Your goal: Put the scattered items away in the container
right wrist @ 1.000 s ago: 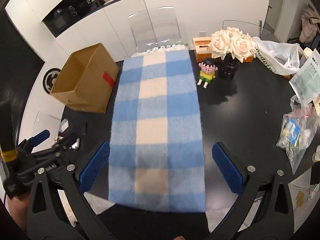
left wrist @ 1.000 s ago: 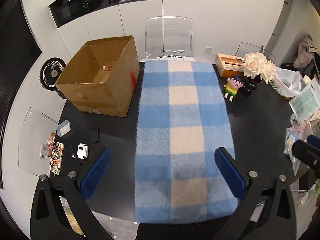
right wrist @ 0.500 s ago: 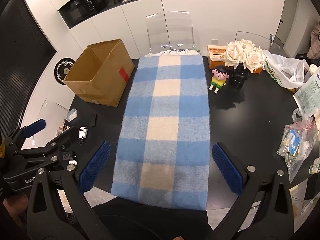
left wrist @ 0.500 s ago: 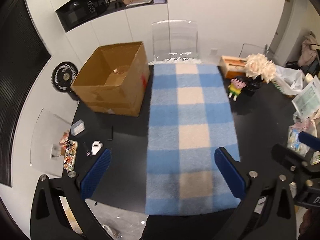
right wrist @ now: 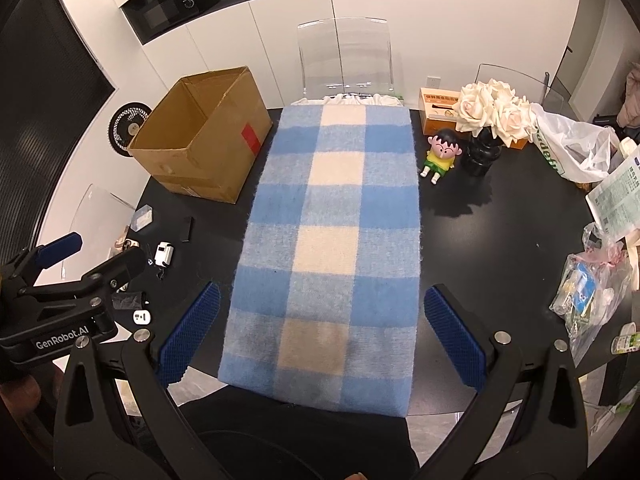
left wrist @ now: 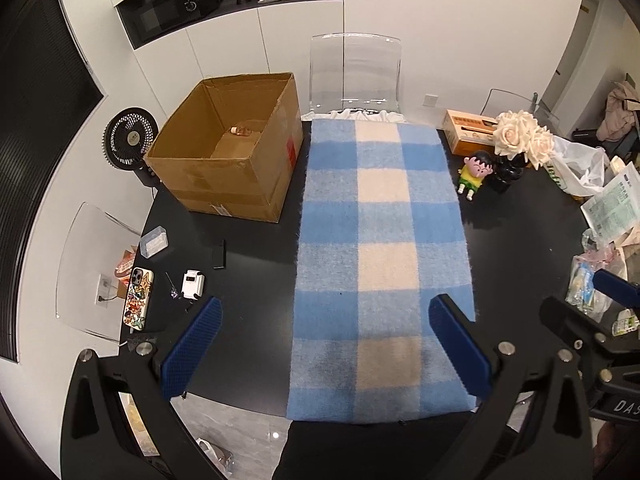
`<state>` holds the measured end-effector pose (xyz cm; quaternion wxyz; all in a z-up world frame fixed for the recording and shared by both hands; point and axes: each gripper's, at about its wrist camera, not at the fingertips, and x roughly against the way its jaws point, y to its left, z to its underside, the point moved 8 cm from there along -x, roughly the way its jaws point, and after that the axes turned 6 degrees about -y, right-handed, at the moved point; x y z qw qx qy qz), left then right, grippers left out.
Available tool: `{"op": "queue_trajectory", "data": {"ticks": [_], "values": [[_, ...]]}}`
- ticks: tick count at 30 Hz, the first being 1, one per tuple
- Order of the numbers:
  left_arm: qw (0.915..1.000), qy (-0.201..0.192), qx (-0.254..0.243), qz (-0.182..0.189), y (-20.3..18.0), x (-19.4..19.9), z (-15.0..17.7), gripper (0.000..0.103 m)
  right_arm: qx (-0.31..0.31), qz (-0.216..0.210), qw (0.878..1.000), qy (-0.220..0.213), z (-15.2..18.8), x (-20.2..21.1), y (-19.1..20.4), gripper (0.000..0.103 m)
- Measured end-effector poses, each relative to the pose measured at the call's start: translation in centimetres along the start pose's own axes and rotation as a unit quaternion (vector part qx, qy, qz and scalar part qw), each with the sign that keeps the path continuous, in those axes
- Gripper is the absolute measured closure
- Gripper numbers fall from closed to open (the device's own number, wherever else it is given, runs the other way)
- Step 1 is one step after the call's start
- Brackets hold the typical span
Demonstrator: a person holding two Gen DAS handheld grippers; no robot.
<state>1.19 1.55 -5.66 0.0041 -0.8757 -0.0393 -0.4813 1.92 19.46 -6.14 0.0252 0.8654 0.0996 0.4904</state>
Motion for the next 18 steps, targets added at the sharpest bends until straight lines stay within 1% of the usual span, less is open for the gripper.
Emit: {"op": "queue_trajectory", "data": {"ticks": [7, 15, 18], "values": [[1.0, 0.005, 0.001, 0.005, 0.11, -0.06, 0.18, 0.0, 0.001, 0.004, 1.0, 0.004, 0.29, 0.07, -0.08, 0.0], [0.9999, -0.012, -0.008, 0.0, 0.13, 0.39, -0.11, 0.0, 0.004, 0.007, 1.0, 0.006, 0.39, 0.19, -0.07, 0.0], [0.9996, -0.022, -0.018, 0.006, -0.22, 0.66, -0.2, 0.0, 0.003, 0.007, 1.0, 0.008, 0.48, 0.13, -0.1, 0.0]]}}
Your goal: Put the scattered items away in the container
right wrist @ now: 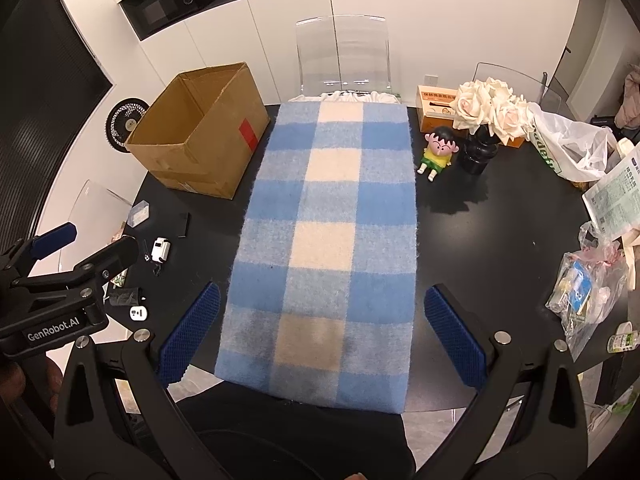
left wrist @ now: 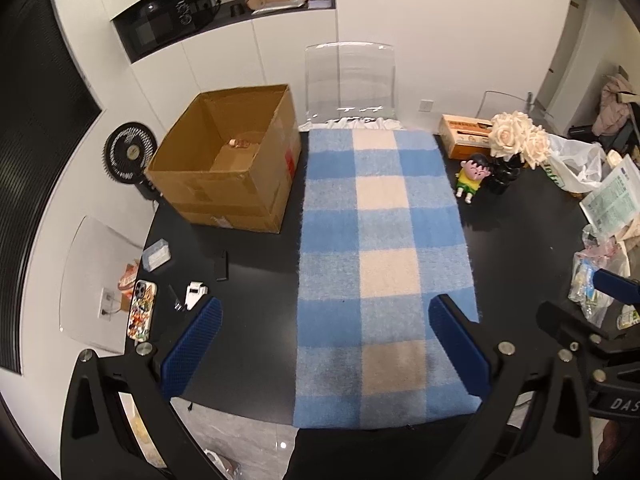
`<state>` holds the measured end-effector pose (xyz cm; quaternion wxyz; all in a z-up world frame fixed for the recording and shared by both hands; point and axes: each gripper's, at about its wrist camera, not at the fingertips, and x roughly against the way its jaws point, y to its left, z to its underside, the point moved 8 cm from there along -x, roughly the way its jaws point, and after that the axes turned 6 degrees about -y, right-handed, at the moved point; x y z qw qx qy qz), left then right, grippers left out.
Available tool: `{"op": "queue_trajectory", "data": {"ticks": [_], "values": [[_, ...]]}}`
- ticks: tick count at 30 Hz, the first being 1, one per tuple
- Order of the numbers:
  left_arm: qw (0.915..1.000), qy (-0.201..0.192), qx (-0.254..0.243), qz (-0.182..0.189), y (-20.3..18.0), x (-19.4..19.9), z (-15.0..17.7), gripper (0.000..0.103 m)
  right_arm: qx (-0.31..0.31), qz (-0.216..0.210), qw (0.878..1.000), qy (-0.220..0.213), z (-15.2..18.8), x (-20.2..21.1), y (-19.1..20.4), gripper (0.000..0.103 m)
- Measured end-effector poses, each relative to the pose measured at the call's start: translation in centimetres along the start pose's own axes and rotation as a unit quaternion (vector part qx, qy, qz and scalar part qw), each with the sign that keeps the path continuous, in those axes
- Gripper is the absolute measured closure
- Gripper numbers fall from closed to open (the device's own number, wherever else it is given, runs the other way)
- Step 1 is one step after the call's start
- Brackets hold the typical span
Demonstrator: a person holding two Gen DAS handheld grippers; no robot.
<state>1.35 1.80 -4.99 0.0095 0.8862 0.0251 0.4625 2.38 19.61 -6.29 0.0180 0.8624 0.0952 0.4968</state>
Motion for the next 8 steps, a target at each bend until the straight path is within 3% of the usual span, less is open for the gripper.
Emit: {"op": "queue_trajectory", "data": {"ticks": [2, 8], "values": [[0.9998, -0.006, 0.005, 0.019, -0.17, 0.27, -0.11, 0.0, 0.0, 0.001, 1.0, 0.001, 0.04, -0.02, -0.06, 0.0], [0.9998, -0.005, 0.016, 0.014, 0.51, 0.37, -0.26, 0.0, -0.005, 0.001, 1.0, 0.002, 0.26, -0.11, -0.22, 0.0]]}}
